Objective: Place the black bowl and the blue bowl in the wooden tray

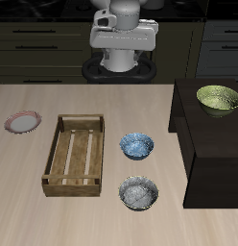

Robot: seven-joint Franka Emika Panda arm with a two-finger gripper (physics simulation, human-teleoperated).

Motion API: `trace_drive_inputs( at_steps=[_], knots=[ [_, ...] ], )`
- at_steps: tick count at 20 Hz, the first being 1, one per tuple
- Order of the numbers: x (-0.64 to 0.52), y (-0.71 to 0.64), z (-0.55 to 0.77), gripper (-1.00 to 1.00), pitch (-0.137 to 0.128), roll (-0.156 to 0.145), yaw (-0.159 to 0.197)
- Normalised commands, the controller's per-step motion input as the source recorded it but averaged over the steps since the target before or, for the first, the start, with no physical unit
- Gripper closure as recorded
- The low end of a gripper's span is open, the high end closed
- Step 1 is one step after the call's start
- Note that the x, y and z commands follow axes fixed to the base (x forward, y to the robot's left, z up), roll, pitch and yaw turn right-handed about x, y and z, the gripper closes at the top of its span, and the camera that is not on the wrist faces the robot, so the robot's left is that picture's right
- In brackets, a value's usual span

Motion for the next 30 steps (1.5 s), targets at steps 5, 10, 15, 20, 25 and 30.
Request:
trace_drive_inputs(
  at_steps=[5, 10, 15, 20, 25, 30],
  knots=[
    [0.50, -0.10, 0.00, -1.00, 0.037, -0.046, -0.009],
    [0.53, -0.09, 0.12, -1.00, -0.026, -0.036, 0.004],
    [0.27, 0.01, 0.15, -1.00, -0.017, 0.033, 0.012],
    [0.30, 0.01, 0.18, -1.00, -0.031, 0.011, 0.031],
    [0.35, -0.14, 0.20, -1.00, -0.021, -0.026, -0.004],
    [0.34, -0.16, 0.06, -1.00, -0.020, 0.005, 0.016]
  ],
)
